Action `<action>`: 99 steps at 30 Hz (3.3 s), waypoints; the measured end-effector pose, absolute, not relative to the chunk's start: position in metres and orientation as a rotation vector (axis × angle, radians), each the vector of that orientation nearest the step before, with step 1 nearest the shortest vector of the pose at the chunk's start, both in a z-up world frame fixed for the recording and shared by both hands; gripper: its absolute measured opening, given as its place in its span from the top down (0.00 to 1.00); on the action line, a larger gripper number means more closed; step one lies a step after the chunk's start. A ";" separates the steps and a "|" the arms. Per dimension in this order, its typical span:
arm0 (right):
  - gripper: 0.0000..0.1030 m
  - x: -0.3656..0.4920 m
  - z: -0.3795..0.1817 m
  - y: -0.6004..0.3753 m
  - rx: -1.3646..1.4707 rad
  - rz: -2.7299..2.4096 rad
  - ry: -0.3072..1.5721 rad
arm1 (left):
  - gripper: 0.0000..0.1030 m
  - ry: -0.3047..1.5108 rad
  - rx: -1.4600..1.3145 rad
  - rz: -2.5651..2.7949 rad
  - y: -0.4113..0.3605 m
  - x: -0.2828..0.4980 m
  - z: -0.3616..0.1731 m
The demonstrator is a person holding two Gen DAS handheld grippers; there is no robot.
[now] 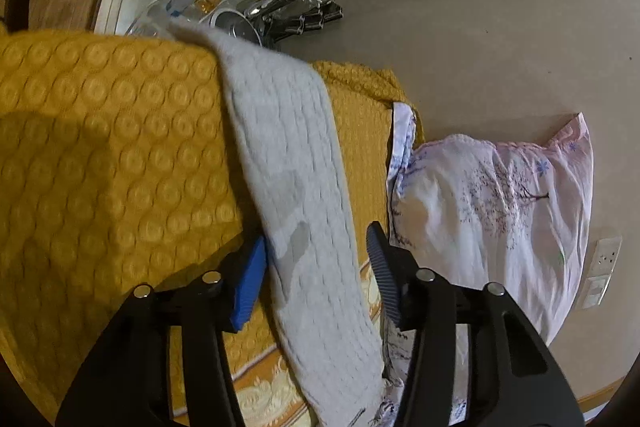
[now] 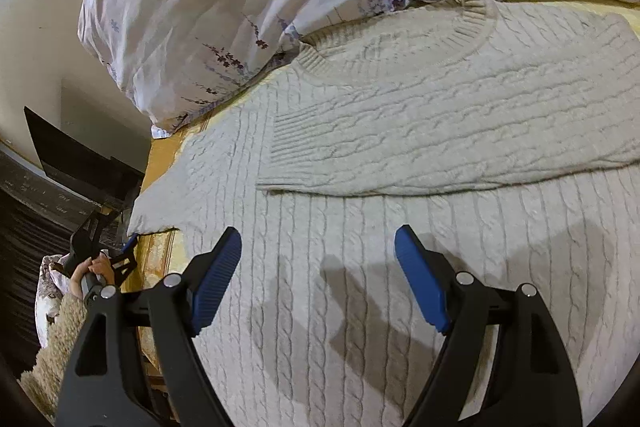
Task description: Fold small clothes
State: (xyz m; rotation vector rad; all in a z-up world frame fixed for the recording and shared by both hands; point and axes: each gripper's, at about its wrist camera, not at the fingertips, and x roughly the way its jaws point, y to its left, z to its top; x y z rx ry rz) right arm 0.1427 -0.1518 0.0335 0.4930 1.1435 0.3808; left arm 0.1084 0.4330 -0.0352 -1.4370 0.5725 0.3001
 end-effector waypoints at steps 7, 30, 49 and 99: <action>0.23 0.138 0.033 -0.164 0.503 0.346 1.139 | 0.88 0.598 -1.367 0.299 0.437 0.119 -0.031; 0.23 0.122 0.035 -0.226 0.570 0.253 1.086 | 0.93 0.686 -1.015 -0.516 0.152 0.194 0.066; 0.35 0.145 0.075 -0.215 0.315 0.321 0.969 | 0.27 0.896 -0.741 -0.552 0.094 0.160 0.035; 0.93 0.177 0.032 -0.270 0.558 0.062 0.876 | 0.22 0.967 -0.828 -0.287 0.167 0.172 -0.016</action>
